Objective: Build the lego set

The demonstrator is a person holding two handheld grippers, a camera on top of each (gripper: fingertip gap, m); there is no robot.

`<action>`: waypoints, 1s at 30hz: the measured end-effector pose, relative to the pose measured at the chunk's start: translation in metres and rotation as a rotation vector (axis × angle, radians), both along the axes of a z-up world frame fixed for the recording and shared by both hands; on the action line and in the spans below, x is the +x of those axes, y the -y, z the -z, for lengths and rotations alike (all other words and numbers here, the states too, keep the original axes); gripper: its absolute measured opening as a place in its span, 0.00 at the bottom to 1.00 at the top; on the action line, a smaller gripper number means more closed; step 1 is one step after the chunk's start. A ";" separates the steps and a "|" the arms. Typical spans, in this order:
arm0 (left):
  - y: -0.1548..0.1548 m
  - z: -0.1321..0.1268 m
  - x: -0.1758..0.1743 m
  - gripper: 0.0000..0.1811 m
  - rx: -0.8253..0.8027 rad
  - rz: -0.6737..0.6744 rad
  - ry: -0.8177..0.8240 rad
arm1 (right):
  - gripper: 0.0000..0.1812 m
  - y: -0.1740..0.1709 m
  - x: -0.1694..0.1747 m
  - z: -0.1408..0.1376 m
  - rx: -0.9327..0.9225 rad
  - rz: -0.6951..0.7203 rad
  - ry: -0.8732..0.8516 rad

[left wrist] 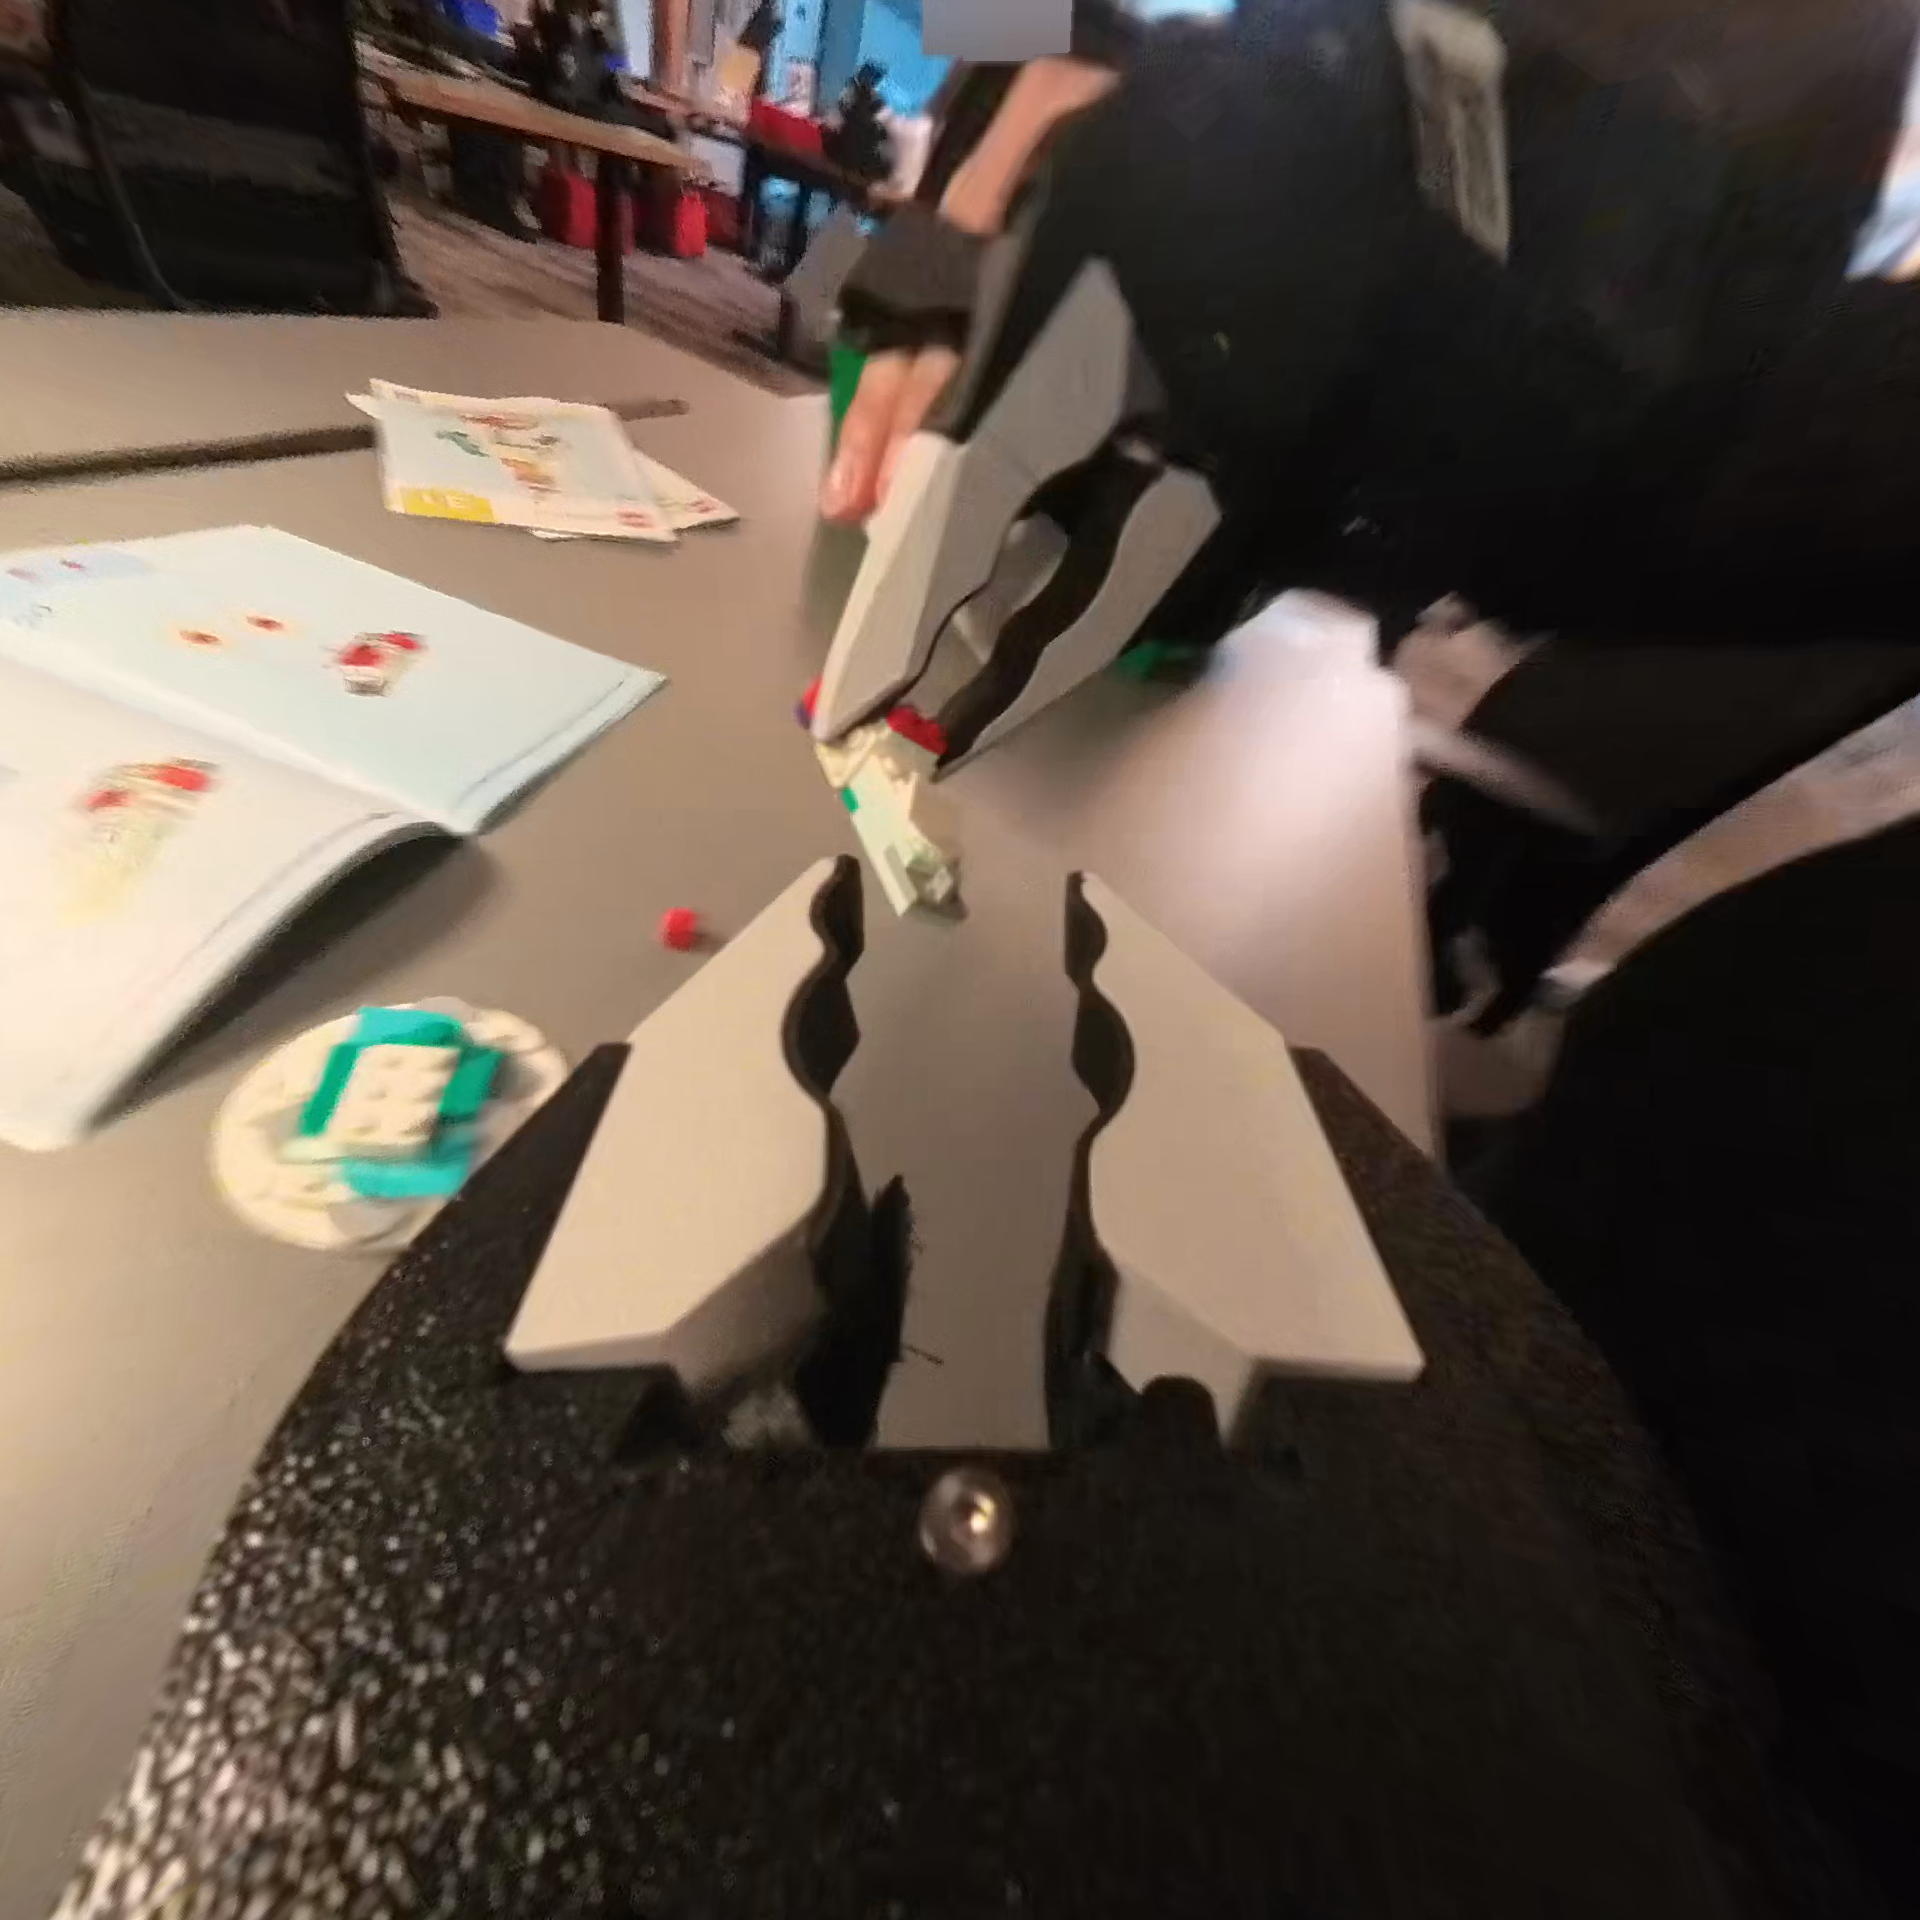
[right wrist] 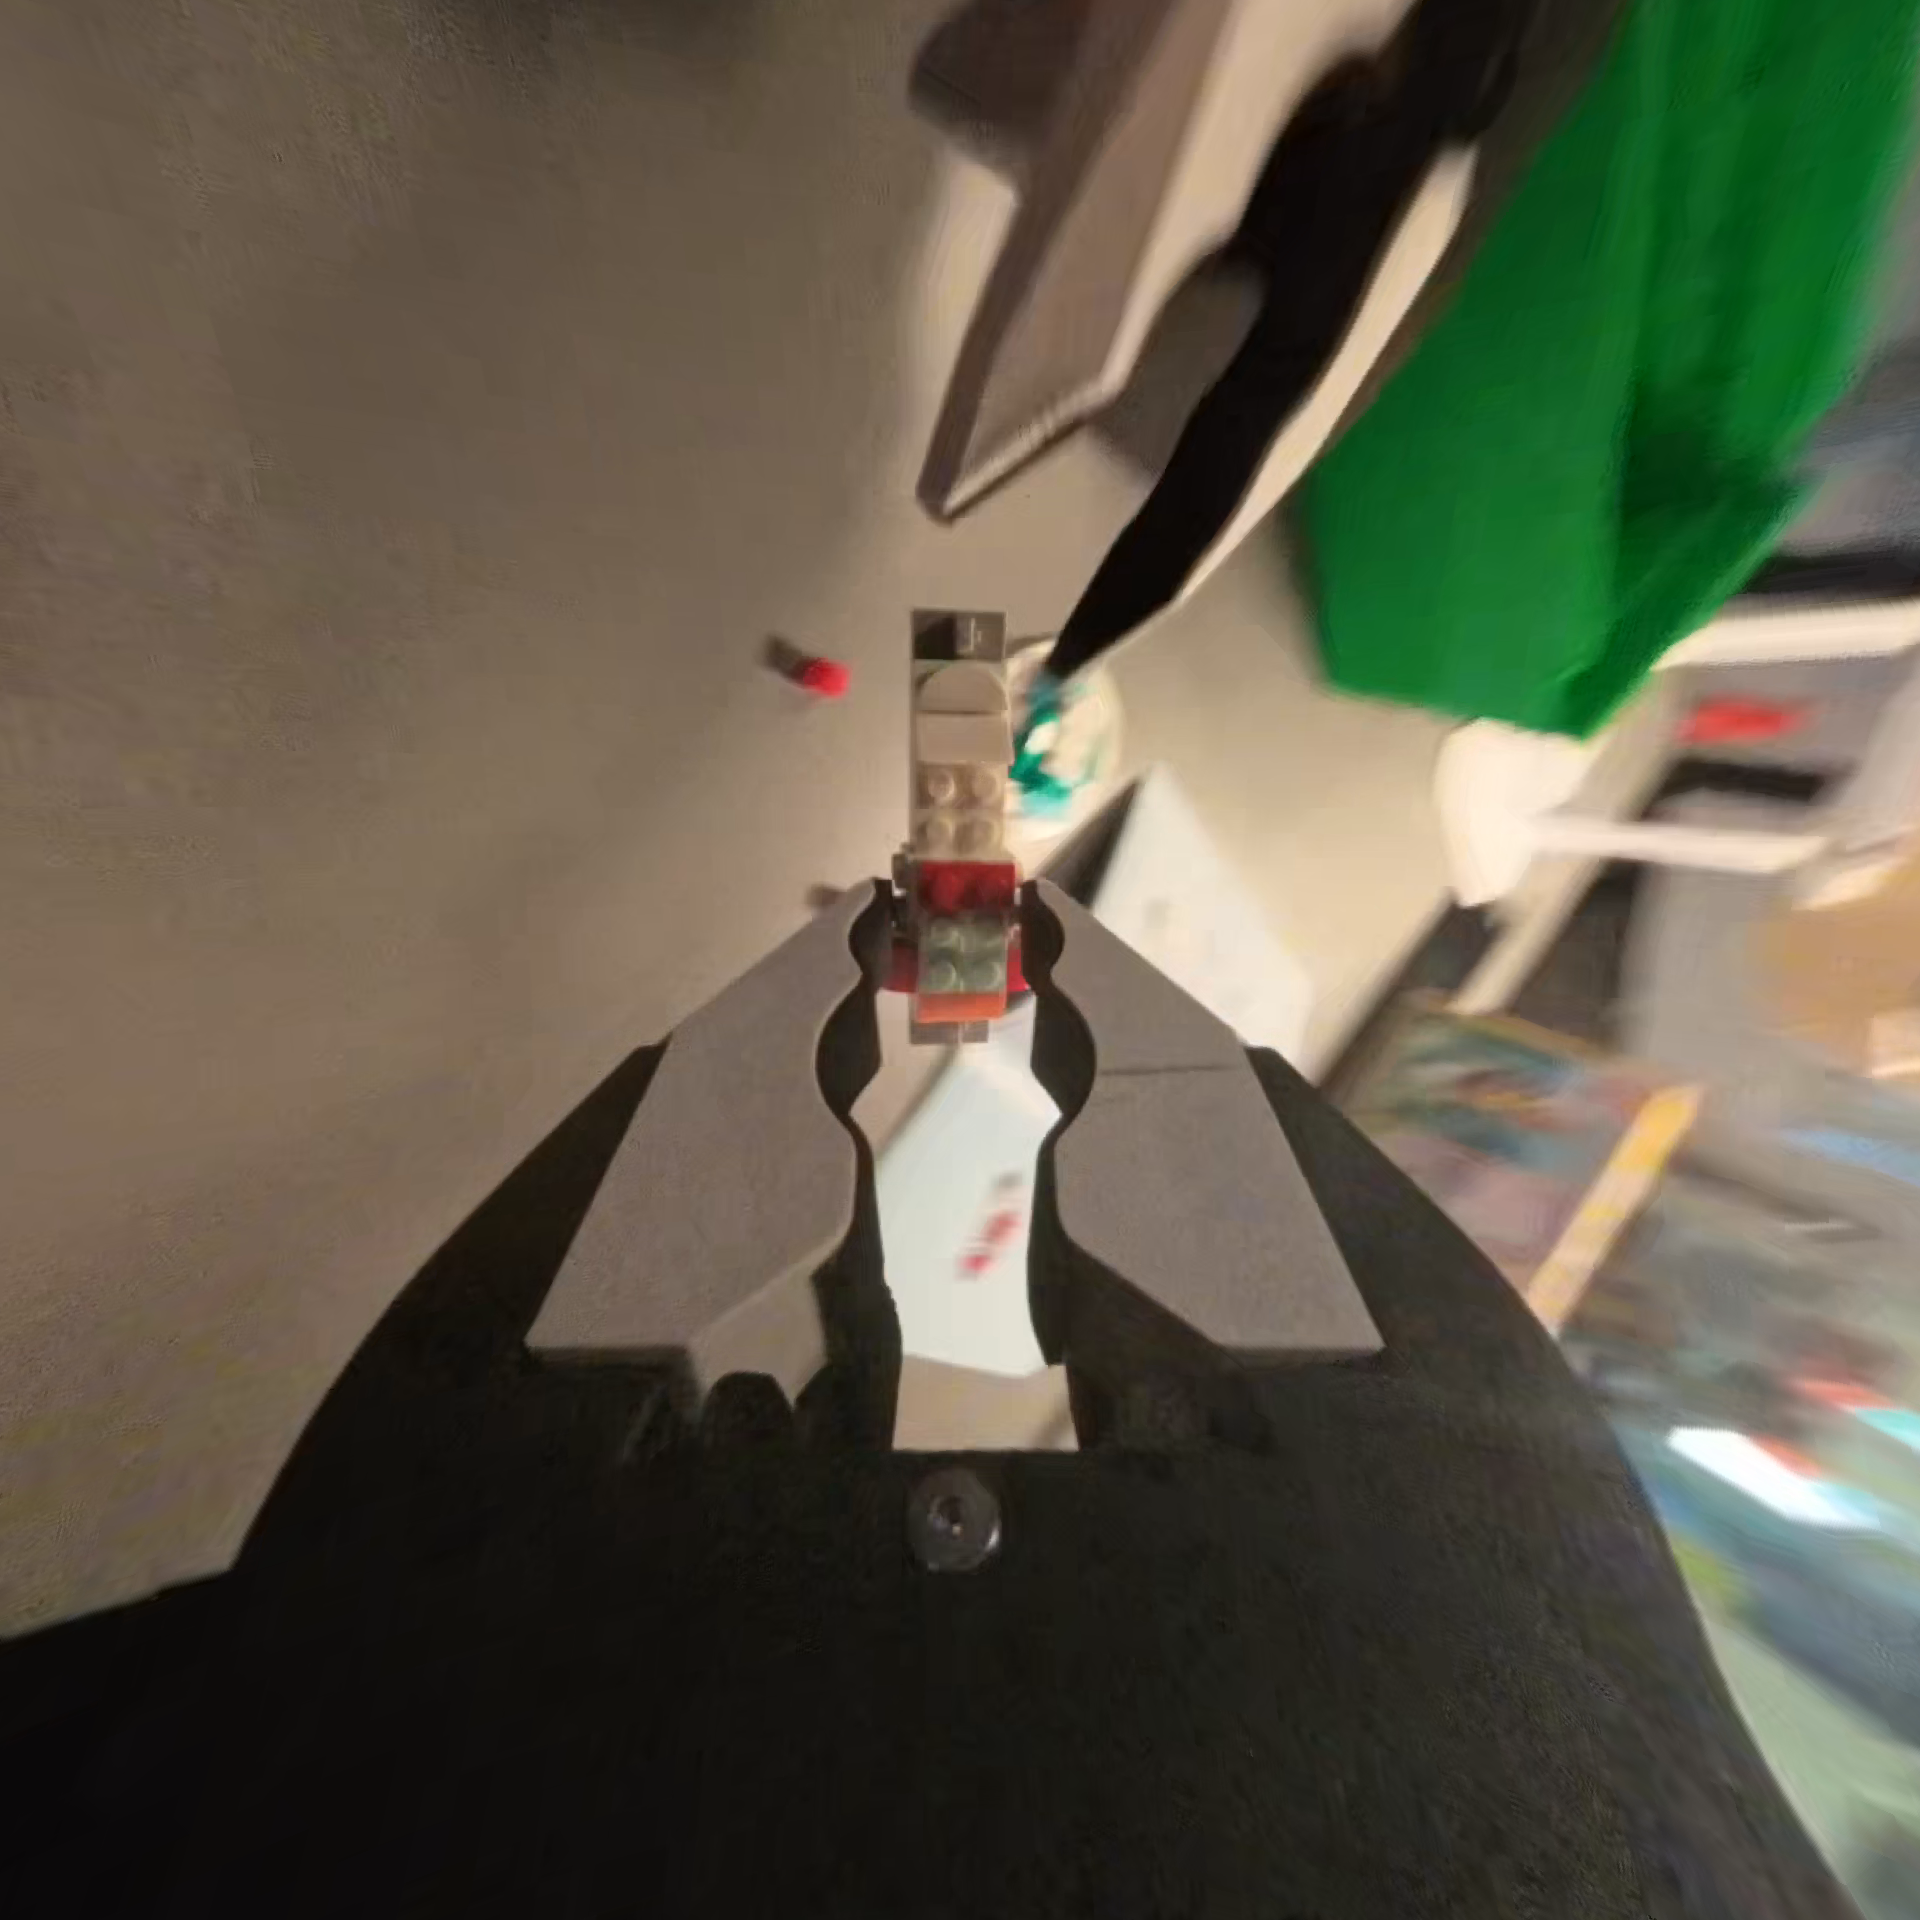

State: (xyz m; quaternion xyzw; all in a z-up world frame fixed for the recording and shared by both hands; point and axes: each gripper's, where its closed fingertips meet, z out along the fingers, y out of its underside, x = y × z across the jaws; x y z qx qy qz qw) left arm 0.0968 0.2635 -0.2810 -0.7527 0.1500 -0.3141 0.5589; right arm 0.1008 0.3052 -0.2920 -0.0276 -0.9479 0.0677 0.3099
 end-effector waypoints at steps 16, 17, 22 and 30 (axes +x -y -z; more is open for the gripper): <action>0.015 -0.041 0.008 0.21 0.527 -0.127 -0.397 | 0.12 0.037 -0.003 -0.042 -0.120 -0.113 0.033; 0.014 -0.043 0.007 0.20 0.534 -0.133 -0.394 | 0.12 0.038 -0.004 -0.043 -0.132 -0.106 0.035; 0.011 -0.042 0.005 0.11 0.546 -0.164 -0.441 | 0.12 0.034 -0.006 -0.043 -0.157 -0.074 0.047; 0.013 -0.047 -0.008 0.08 0.576 -0.236 -0.409 | 0.13 0.038 -0.015 -0.047 -0.254 0.010 0.027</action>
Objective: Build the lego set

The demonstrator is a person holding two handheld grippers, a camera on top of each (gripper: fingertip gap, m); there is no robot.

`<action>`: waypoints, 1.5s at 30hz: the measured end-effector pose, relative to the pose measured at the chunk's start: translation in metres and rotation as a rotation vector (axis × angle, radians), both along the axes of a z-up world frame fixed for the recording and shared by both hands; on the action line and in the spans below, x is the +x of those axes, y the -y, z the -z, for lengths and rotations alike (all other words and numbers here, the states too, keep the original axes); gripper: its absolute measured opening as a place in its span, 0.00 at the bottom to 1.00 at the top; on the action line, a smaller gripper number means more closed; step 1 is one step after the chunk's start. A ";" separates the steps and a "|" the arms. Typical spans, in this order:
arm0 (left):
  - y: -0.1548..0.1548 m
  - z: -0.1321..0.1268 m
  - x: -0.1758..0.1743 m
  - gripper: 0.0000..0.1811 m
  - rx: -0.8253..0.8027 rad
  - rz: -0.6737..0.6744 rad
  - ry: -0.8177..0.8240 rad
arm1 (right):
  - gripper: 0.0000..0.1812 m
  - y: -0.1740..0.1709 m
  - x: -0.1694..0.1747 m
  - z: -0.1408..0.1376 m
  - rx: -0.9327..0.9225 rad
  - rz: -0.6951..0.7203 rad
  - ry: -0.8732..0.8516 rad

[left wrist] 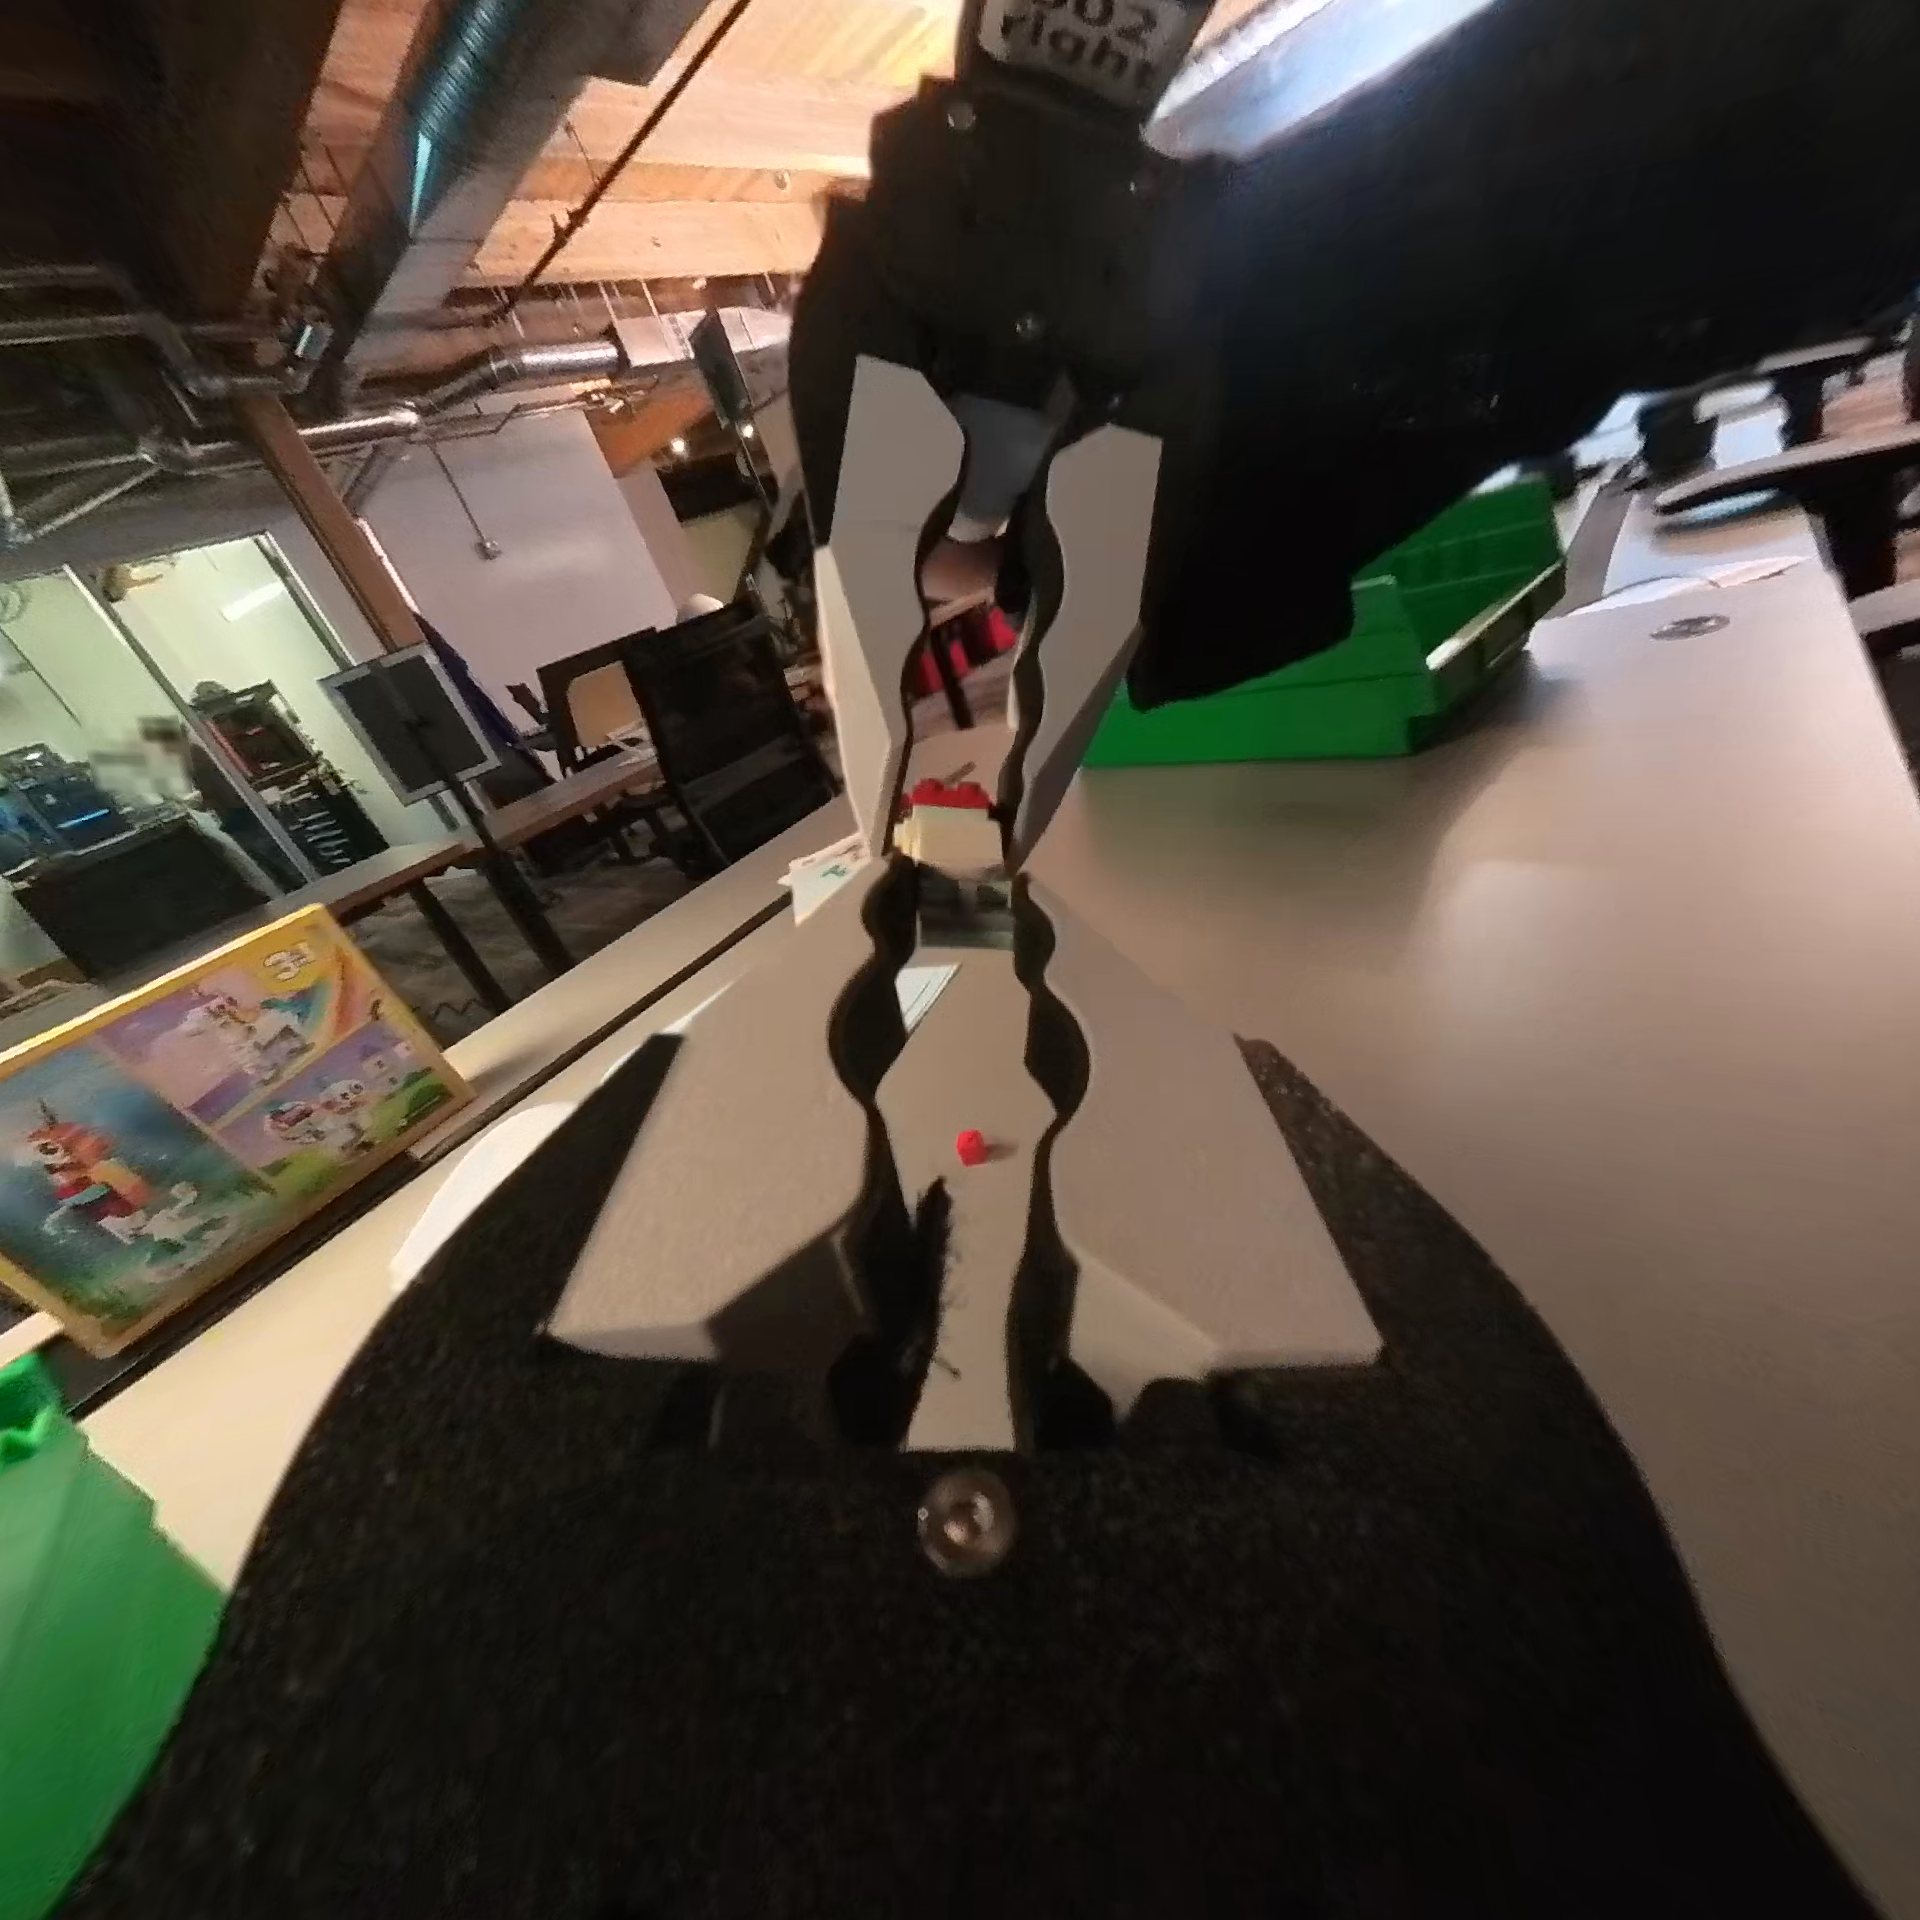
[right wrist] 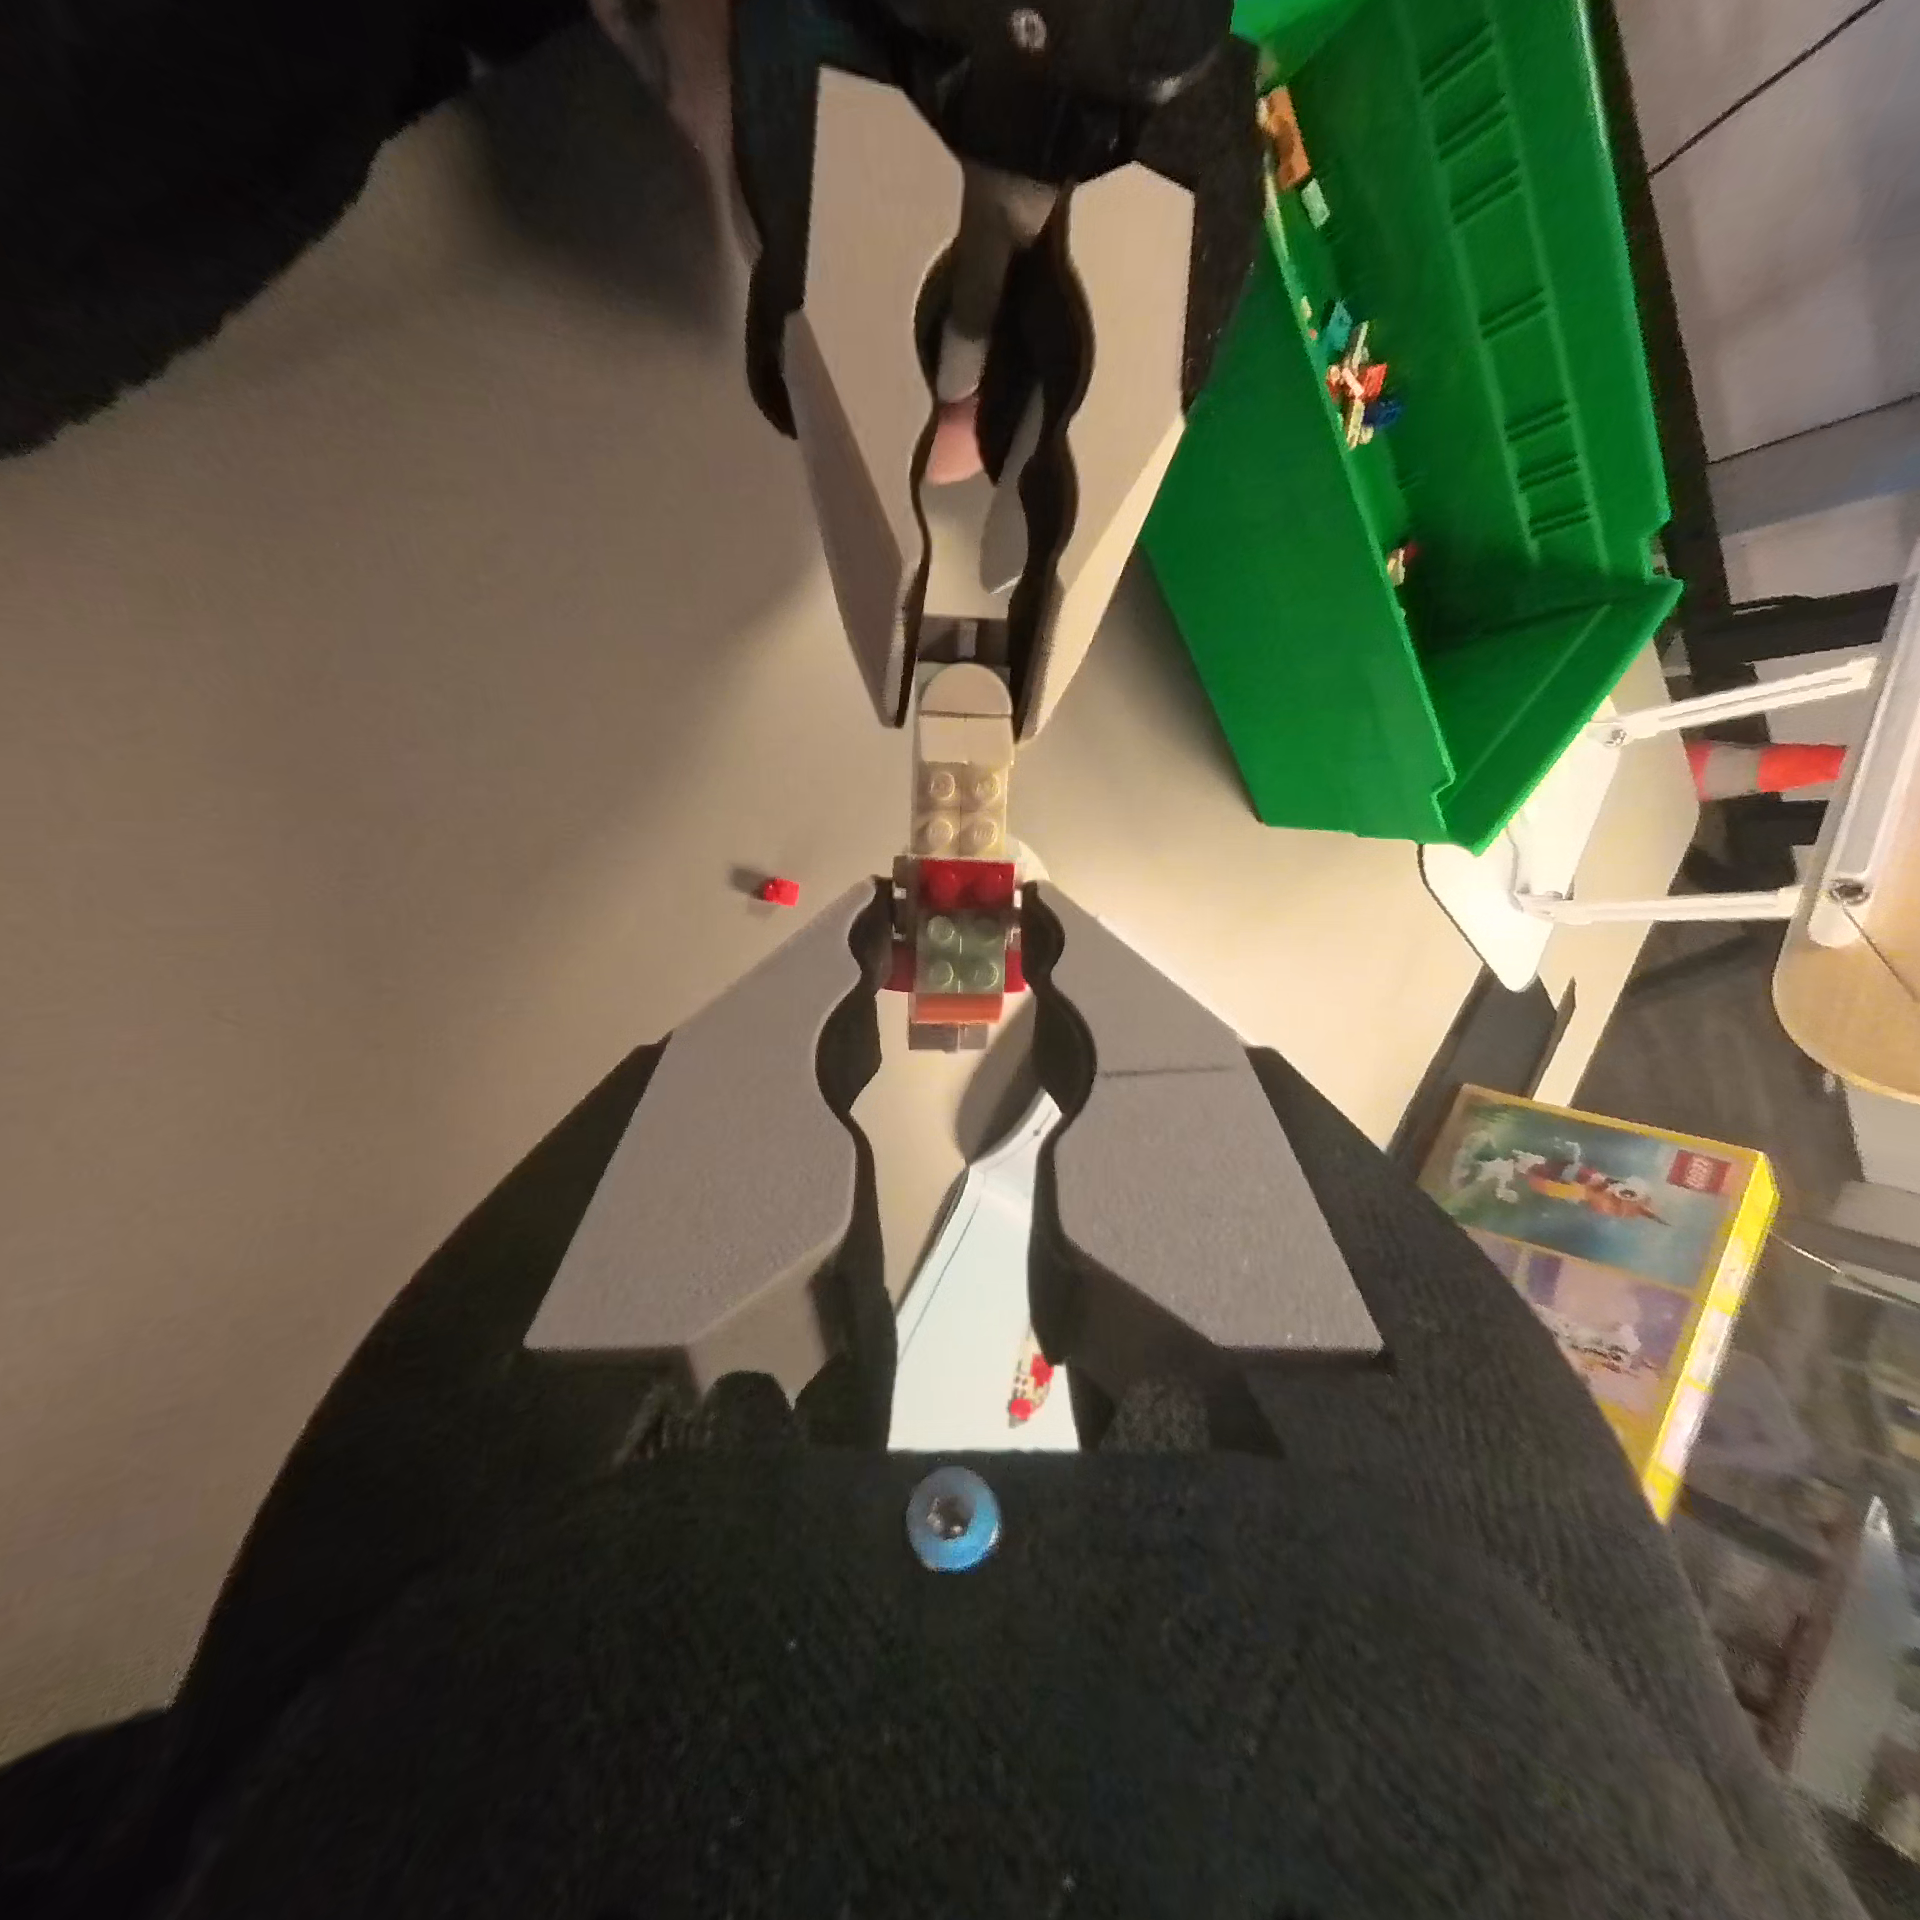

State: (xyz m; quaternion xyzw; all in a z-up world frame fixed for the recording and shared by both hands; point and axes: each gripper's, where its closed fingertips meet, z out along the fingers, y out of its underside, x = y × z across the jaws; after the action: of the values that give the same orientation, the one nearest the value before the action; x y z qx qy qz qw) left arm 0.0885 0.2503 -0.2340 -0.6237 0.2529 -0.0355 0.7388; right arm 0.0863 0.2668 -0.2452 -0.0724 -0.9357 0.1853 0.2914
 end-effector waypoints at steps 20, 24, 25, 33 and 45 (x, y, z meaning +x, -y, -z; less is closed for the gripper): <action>-0.002 0.000 -0.056 0.08 0.007 -0.221 0.136 | 0.20 -0.024 -0.007 0.041 -0.354 0.482 0.019; -0.001 0.001 -0.062 0.08 0.013 -0.229 0.161 | 0.14 -0.005 0.002 0.088 -0.400 0.506 0.045; -0.001 0.002 -0.061 0.08 0.008 -0.217 0.167 | 0.14 -0.003 0.003 0.093 -0.404 0.496 0.047; -0.003 0.006 -0.057 0.08 -0.016 -0.184 0.184 | 0.10 -0.007 -0.003 0.111 -0.479 0.402 0.176; -0.006 0.009 -0.057 0.08 -0.040 -0.166 0.204 | 0.07 -0.007 -0.008 0.126 -0.428 0.329 0.302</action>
State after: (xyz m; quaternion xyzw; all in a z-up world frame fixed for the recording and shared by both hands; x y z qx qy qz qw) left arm 0.0314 0.2558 -0.2431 -0.6503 0.1229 -0.0426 0.7484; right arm 0.0786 0.2743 -0.3711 -0.3092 -0.8839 0.3156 0.1533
